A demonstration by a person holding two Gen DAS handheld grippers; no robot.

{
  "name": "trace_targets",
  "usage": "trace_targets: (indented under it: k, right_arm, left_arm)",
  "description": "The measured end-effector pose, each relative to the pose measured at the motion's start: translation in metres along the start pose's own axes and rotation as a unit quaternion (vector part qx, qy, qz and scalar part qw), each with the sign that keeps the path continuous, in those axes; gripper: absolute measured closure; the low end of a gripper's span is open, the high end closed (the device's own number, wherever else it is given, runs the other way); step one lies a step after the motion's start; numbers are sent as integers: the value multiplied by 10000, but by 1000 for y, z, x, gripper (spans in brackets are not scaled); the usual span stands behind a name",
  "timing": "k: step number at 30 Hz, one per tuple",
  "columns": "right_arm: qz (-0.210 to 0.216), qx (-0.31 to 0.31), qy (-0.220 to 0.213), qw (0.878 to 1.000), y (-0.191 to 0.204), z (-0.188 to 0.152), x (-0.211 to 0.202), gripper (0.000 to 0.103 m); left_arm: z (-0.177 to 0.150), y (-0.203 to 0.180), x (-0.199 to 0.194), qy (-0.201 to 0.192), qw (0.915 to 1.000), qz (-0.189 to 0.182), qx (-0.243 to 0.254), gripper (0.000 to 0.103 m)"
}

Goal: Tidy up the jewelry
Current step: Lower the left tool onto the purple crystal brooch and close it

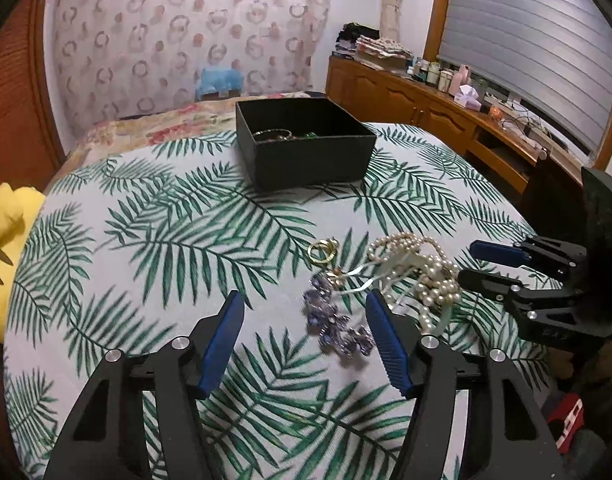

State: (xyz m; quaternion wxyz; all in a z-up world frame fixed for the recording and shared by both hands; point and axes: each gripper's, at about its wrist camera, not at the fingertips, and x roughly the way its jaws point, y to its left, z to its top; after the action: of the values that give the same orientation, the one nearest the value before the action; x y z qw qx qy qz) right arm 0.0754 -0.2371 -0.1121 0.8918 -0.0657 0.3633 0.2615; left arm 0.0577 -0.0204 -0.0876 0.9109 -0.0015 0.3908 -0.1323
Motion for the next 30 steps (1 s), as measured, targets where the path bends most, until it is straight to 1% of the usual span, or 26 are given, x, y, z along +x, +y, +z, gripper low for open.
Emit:
trace_targets:
  k: [3, 5, 6, 8, 9, 13, 15, 18, 20, 23, 26, 30]
  right_arm:
    - [-8, 47, -49, 10000, 1, -2, 0, 57]
    - [-34, 8, -87, 10000, 2, -2, -1, 57]
    - [-38, -3, -102, 9999, 3, -3, -2, 57]
    - [-65, 33, -84, 9999, 1, -2, -1, 57]
    - [-76, 44, -81, 9999, 1, -2, -1, 57]
    - [-134, -12, -77, 9999, 4, -2, 0, 57]
    - [-142, -26, -71, 9999, 5, -1, 1, 57]
    - [-119, 6, -71, 9999, 5, -1, 1, 57]
    - [-108, 27, -79, 9999, 4, -2, 1, 57]
    - [-113, 19, -81, 9999, 4, -2, 1, 57]
    - [-111, 11, -77, 9999, 3, -1, 0, 57]
    - [-112, 6, -74, 9999, 3, -1, 0, 57]
  left_arm:
    - [-1, -4, 2, 59, 9999, -141, -66, 47]
    - [1, -6, 5, 108, 9992, -345, -178, 51]
    - [1, -7, 6, 112, 9991, -376, -184, 51]
    - [2, -10, 9, 135, 9992, -327, -167, 53]
    - [2, -11, 12, 166, 9992, -318, -180, 57]
    - [0, -11, 20, 247, 9993, -172, -239, 60]
    - [-2, -8, 22, 279, 9991, -128, -294, 63]
    - [-5, -5, 25, 310, 9987, -192, -365, 63]
    - [-4, -5, 25, 322, 9987, -217, -342, 67]
    - [-2, -5, 26, 324, 9985, -216, -379, 68]
    - [0, 1, 26, 282, 9975, -284, -575, 68]
    - [1, 4, 26, 264, 9974, -239, -619, 70]
